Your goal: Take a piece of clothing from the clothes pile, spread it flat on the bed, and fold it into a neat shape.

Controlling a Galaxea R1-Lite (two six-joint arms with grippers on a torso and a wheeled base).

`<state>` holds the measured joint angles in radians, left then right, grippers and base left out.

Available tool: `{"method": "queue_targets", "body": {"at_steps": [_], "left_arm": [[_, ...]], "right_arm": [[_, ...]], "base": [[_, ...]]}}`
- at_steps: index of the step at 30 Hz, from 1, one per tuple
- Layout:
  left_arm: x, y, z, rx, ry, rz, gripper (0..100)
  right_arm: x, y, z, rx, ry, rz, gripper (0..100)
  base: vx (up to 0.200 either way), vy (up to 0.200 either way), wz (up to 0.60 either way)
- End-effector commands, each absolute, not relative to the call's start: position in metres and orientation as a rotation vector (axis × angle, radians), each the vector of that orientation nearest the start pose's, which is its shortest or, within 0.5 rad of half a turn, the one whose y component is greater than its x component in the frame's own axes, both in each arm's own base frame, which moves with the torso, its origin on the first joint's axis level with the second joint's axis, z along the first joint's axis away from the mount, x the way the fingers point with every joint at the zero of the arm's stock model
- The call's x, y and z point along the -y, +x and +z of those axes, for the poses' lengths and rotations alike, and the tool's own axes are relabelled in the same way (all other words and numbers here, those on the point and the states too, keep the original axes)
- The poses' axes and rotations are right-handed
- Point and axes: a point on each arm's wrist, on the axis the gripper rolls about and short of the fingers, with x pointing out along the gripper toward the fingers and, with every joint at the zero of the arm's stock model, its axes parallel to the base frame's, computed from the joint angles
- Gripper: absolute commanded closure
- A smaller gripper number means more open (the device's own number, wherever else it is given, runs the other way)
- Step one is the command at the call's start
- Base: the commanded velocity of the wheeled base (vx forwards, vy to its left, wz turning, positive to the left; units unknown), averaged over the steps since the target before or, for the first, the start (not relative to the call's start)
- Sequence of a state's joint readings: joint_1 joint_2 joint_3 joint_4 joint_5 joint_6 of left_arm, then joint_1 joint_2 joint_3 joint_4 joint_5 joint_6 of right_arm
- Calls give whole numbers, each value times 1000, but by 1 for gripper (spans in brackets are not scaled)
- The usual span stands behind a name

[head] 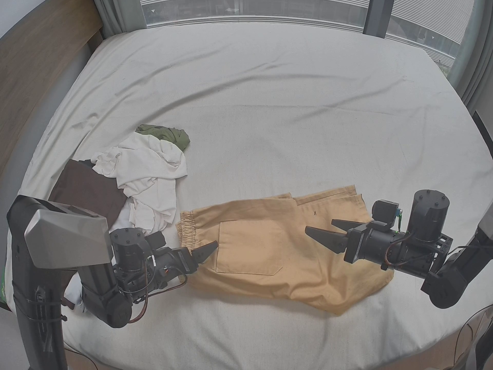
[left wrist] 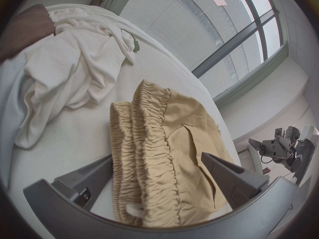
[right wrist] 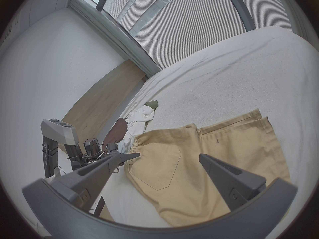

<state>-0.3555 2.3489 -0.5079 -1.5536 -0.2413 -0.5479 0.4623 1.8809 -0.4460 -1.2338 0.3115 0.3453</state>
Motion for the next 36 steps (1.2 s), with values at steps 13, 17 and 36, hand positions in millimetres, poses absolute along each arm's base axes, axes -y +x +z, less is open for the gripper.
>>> {"method": "queue_targets", "body": {"at_steps": [13, 17, 36], "left_arm": [[118, 320, -2, -422, -549, -467, 100], [115, 318, 10, -399, -552, -470, 100], [72, 309, 43, -398, -494, -378, 100]], "right_arm": [[-136, 256, 100, -345, 312, 727, 0], [-136, 256, 100, -345, 312, 727, 0], [-135, 259, 92, -374, 310, 714, 0]], "base": [[0, 0, 0], [0, 0, 0], [0, 0, 0]]}}
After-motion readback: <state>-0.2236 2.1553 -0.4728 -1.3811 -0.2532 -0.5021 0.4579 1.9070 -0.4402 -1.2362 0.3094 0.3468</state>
